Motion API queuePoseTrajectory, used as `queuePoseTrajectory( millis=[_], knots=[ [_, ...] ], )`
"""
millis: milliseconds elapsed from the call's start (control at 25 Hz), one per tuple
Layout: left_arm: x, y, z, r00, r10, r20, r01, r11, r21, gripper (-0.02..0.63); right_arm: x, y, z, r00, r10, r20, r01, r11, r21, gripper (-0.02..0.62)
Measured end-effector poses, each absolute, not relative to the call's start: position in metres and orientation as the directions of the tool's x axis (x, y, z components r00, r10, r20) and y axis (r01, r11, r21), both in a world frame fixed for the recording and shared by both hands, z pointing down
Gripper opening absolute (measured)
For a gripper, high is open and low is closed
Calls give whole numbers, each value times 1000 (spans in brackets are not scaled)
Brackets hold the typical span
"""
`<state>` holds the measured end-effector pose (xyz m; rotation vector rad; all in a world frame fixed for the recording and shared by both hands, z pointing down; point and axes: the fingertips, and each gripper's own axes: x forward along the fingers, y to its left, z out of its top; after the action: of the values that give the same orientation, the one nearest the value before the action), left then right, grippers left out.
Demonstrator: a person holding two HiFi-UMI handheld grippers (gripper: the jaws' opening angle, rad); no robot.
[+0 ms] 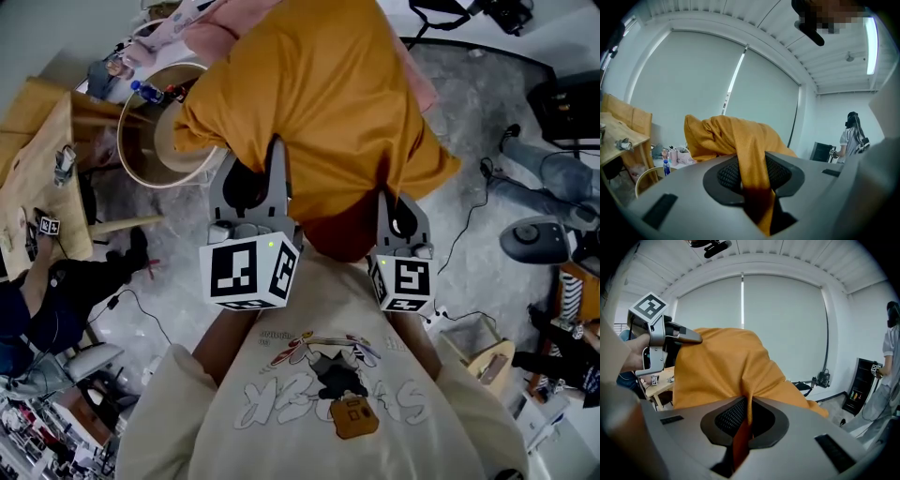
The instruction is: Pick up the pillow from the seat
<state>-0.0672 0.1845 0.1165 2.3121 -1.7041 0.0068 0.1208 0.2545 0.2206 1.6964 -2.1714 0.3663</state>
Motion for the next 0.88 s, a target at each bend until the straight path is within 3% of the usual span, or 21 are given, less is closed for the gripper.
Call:
queuePoseTrajectory(
  millis=[880],
  knots=[
    [-56, 201, 99, 299, -948, 111, -940, -272, 208, 124, 135, 268, 208, -211, -891, 402, -971, 238, 19, 35]
  ],
)
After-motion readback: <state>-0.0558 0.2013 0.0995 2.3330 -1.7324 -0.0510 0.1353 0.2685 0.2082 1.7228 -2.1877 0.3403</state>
